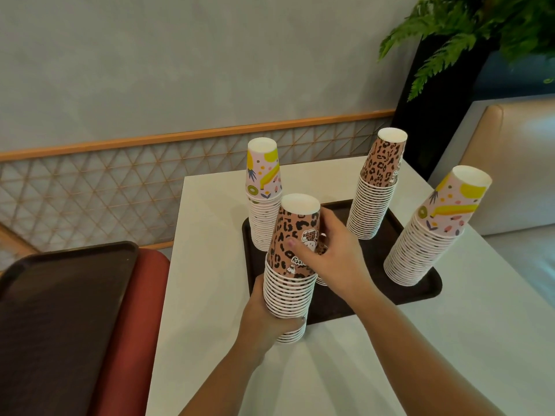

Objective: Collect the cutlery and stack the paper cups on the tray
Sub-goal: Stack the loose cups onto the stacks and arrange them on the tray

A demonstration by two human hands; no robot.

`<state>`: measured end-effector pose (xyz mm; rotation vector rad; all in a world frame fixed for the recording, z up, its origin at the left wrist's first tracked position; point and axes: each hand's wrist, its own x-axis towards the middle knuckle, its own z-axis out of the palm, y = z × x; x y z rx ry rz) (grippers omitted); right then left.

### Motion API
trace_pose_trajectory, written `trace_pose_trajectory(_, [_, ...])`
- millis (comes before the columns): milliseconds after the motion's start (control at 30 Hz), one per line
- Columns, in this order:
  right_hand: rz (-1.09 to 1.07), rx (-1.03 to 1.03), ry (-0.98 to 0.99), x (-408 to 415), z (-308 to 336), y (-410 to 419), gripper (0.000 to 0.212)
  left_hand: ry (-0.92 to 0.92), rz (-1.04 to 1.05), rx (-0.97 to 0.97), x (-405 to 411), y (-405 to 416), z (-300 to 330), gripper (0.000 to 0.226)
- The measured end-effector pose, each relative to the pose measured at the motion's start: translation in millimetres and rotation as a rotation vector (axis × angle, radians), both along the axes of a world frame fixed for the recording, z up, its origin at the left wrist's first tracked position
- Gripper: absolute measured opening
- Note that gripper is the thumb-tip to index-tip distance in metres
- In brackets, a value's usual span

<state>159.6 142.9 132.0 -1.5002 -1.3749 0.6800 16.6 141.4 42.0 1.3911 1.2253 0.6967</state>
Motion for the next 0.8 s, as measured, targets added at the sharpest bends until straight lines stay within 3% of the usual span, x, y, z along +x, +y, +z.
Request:
trace_pose_trajectory(200, [-0.112, 0.083, 0.041, 12.0, 6.3, 3.3, 0.05, 0.031, -0.013, -0.011, 1.7, -0.8, -0.5, 0.092])
trace_pose_trajectory(400, [-0.183, 0.185, 0.267, 34.8, 29.9, 13.3, 0.035, 0.035, -0.013, -0.035, 1.3, -1.8, -3.9, 0.095])
trace_pose_trajectory(500, [-0.288, 0.286, 0.335, 52.3, 40.5, 23.8, 0.041, 0.032, 0.003, -0.044, 0.9, -1.0, -5.8, 0.092])
trace_pose_trajectory(633, [-0.446, 0.302, 0.205, 71.5, 28.0, 37.8, 0.042, 0.022, 0.025, -0.05, 0.1, 1.1, -6.6, 0.093])
trace_pose_trajectory(800, [-0.421, 0.193, 0.022, 72.6, -18.5, 34.9, 0.055, 0.025, 0.026, -0.03, 2.2, 3.4, -6.3, 0.095])
